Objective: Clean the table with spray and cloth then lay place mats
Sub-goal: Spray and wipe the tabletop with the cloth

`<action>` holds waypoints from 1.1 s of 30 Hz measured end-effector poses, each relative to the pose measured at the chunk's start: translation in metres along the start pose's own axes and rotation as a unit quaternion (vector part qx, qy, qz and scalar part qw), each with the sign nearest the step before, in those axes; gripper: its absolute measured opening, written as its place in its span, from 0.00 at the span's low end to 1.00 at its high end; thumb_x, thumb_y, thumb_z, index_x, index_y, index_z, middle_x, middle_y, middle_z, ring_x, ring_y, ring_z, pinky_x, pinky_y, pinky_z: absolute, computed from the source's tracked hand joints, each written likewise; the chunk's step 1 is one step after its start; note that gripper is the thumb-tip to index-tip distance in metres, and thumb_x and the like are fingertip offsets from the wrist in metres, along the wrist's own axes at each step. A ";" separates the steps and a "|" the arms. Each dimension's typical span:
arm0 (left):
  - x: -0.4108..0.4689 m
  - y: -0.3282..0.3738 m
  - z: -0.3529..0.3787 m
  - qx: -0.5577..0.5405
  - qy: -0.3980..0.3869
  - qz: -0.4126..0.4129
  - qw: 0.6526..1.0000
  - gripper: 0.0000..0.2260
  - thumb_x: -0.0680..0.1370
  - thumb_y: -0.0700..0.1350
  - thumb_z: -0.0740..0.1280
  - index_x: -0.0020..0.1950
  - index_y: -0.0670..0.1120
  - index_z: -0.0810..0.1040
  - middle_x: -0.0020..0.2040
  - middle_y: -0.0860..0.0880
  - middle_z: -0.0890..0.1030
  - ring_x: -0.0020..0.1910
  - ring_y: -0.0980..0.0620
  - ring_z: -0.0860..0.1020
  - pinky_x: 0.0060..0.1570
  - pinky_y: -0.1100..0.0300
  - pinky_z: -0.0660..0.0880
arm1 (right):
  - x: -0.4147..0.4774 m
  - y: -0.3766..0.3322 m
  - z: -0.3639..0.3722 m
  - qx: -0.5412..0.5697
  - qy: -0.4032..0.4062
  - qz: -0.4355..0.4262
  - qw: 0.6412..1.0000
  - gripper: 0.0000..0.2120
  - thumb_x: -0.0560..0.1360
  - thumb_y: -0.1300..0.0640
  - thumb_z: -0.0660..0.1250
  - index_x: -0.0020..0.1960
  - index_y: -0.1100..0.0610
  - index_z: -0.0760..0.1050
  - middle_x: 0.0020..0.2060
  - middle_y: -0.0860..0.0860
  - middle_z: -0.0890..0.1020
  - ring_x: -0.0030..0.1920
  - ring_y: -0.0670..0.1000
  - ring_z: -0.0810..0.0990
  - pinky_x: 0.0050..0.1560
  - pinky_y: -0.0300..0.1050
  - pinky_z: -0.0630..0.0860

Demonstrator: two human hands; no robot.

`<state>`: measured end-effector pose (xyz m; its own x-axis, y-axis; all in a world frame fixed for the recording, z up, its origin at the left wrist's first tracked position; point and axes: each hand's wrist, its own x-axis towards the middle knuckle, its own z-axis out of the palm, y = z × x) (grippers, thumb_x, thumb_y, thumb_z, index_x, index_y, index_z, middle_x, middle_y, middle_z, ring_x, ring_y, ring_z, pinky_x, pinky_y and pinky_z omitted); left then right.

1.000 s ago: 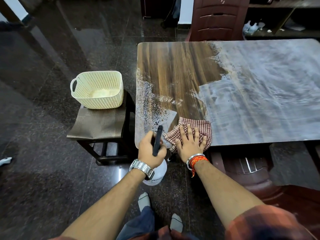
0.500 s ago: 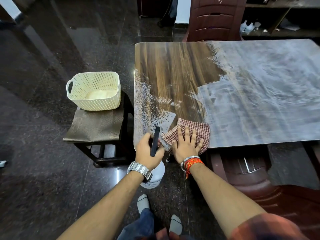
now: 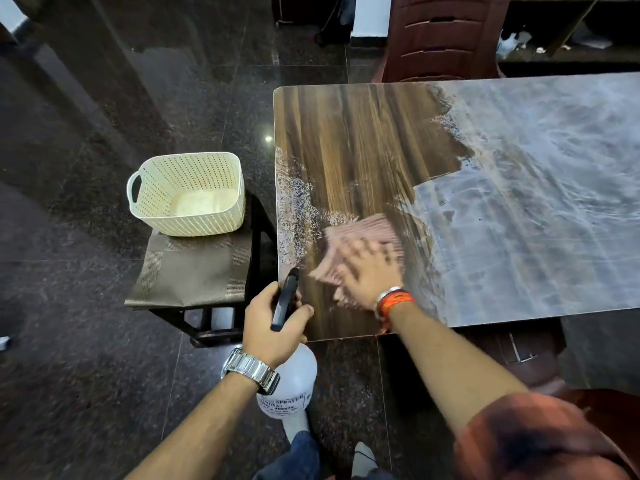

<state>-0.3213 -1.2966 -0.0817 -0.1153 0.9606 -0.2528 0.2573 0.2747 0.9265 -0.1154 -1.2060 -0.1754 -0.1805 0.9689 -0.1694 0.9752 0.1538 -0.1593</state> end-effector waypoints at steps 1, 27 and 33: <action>0.004 0.002 -0.002 -0.002 0.002 0.005 1.000 0.08 0.69 0.38 0.74 0.41 0.39 0.75 0.32 0.47 0.77 0.25 0.51 0.76 0.23 0.64 0.73 | 0.007 0.023 -0.001 0.024 0.018 0.124 0.992 0.28 0.78 0.39 0.44 0.77 0.39 0.51 0.78 0.46 0.54 0.77 0.57 0.51 0.73 0.65 0.41; 0.124 0.054 0.020 -0.005 0.126 -0.017 0.992 0.15 0.65 0.43 0.71 0.48 0.39 0.75 0.41 0.36 0.80 0.28 0.50 0.79 0.27 0.56 0.79 | 0.171 -0.064 -0.011 -0.008 -0.031 -0.362 0.931 0.30 0.75 0.39 0.45 0.73 0.46 0.67 0.74 0.48 0.66 0.75 0.58 0.58 0.72 0.67 0.46; 0.152 0.059 0.038 -0.014 0.151 -0.015 0.988 0.17 0.66 0.43 0.73 0.47 0.36 0.71 0.32 0.54 0.76 0.27 0.53 0.79 0.35 0.38 0.81 | 0.264 -0.016 -0.033 0.018 0.024 -0.115 0.993 0.27 0.78 0.40 0.48 0.76 0.42 0.56 0.77 0.45 0.58 0.76 0.55 0.54 0.73 0.65 0.44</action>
<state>-0.2874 -1.1329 -0.0762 -0.4047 0.8945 -0.1901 0.2237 0.2985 0.9278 -0.1745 -0.9463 -0.1853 -0.3909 0.9171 -0.0786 0.9034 0.3659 -0.2234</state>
